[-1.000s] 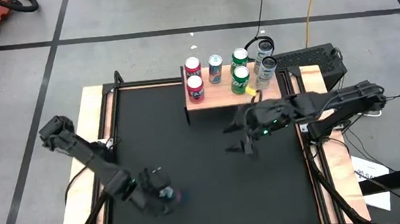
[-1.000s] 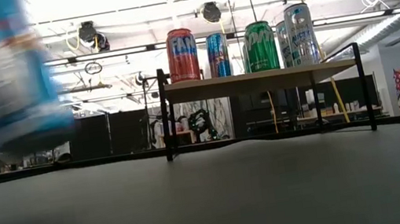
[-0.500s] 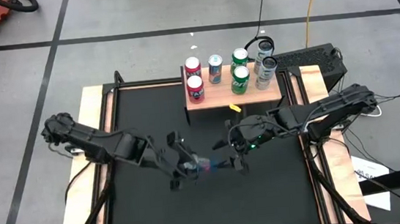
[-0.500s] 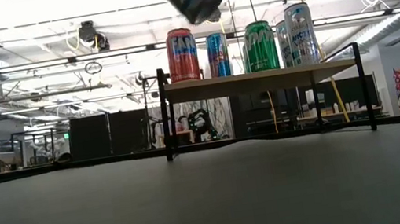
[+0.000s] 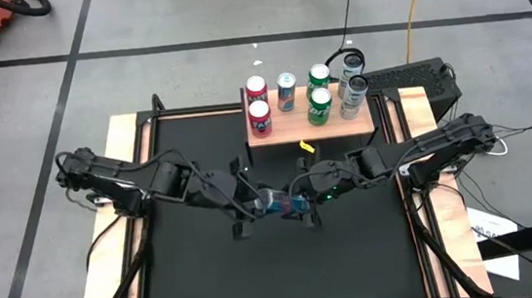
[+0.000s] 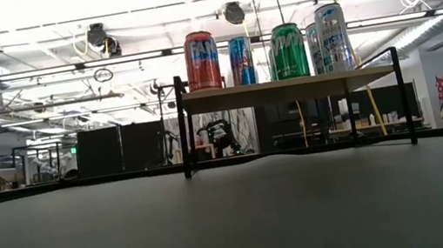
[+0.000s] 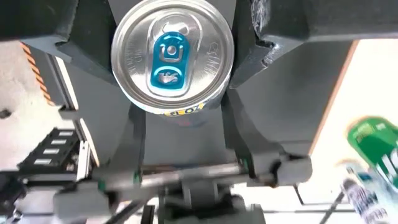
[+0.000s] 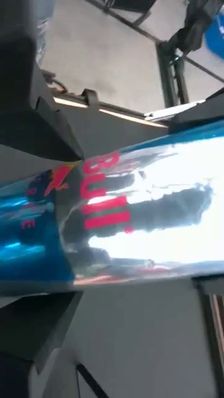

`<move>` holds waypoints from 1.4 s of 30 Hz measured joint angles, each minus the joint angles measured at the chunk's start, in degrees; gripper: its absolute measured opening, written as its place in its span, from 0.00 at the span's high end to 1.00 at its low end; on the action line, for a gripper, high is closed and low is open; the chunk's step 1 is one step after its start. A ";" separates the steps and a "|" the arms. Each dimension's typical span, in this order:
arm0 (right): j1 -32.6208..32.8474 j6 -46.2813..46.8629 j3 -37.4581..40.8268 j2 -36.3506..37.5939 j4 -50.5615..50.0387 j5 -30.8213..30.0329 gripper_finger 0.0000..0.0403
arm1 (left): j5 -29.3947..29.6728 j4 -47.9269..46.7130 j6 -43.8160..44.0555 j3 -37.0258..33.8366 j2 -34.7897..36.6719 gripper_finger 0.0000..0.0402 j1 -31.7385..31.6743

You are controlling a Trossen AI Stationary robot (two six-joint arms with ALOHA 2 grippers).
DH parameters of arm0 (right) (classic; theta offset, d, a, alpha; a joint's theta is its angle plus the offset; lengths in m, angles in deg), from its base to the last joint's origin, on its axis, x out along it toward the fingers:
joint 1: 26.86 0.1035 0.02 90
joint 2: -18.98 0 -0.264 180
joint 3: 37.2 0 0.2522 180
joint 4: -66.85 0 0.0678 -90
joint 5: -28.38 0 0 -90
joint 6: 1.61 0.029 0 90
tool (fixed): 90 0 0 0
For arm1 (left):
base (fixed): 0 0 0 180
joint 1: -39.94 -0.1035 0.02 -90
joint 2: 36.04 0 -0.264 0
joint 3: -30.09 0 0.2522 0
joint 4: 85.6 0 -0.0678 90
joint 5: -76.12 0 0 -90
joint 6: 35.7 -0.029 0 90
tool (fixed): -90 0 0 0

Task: Place canned beverage on shelf
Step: Put the blue soda can on the shelf aligned with the other blue soda can

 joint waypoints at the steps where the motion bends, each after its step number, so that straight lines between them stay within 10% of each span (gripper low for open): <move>1: 0.00 0.01 0.01 0.03 0.01 -0.07 0.22 | -0.27 0.11 -0.28 0.54 0.00 0.43 -0.05; 13: -1.10 1.54 -0.01 0.55 1.90 -2.70 0.43 | 1.20 -0.65 2.66 1.42 1.03 0.40 -0.89; 20: -2.22 0.39 -0.01 3.63 7.30 -10.60 0.44 | 7.63 -3.28 7.80 1.50 7.24 0.20 -2.32; 27: -5.16 -4.00 -0.01 5.38 25.03 -4.55 0.43 | 11.70 -2.95 9.19 1.32 9.07 0.03 -2.22; 42: -6.38 -7.72 -0.06 5.46 34.46 0.52 0.42 | 7.04 26.42 1.62 -5.66 5.91 0.01 -2.79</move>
